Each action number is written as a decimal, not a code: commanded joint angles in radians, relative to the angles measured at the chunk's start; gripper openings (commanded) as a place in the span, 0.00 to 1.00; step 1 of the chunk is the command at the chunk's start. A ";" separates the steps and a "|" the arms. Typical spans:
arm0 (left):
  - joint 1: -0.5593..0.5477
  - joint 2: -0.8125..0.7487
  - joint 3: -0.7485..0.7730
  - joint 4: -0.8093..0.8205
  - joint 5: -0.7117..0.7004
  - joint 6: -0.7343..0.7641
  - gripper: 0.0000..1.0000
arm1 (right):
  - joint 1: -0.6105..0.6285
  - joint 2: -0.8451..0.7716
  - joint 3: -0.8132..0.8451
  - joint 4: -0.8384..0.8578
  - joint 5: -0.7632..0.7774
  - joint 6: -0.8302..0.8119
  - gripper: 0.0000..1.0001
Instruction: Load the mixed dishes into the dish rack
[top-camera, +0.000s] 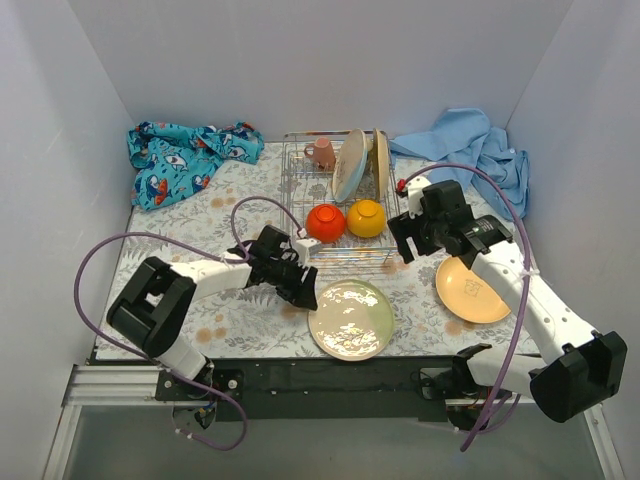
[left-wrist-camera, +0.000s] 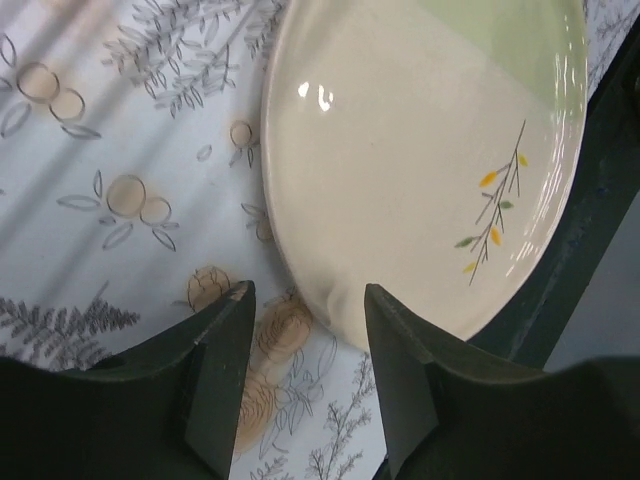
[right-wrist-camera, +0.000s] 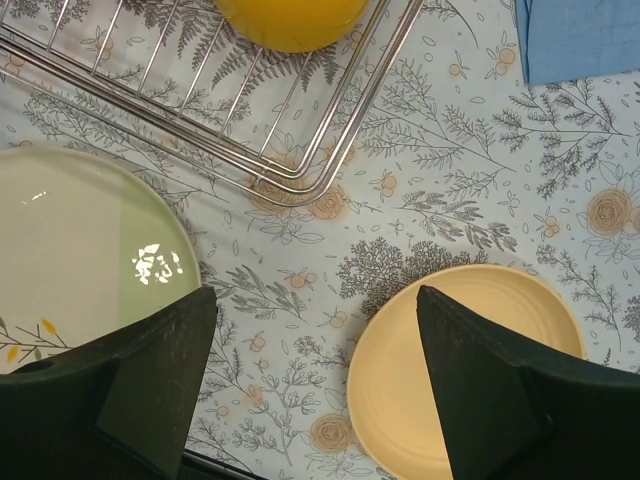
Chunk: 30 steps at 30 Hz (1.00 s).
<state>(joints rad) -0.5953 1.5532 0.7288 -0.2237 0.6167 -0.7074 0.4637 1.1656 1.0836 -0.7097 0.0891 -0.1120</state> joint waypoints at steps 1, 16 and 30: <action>-0.017 0.070 0.064 0.043 -0.069 -0.061 0.46 | -0.014 -0.027 0.003 0.033 -0.060 -0.024 0.88; -0.098 0.097 0.170 -0.066 -0.179 0.011 0.00 | -0.016 -0.079 -0.102 0.081 -0.453 -0.274 0.86; -0.098 -0.125 0.276 -0.092 -0.164 0.075 0.00 | -0.014 0.152 -0.065 0.046 -0.790 -0.468 0.85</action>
<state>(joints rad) -0.6968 1.5276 0.9516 -0.3374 0.4492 -0.6472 0.4500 1.2896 0.9836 -0.6788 -0.6357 -0.5106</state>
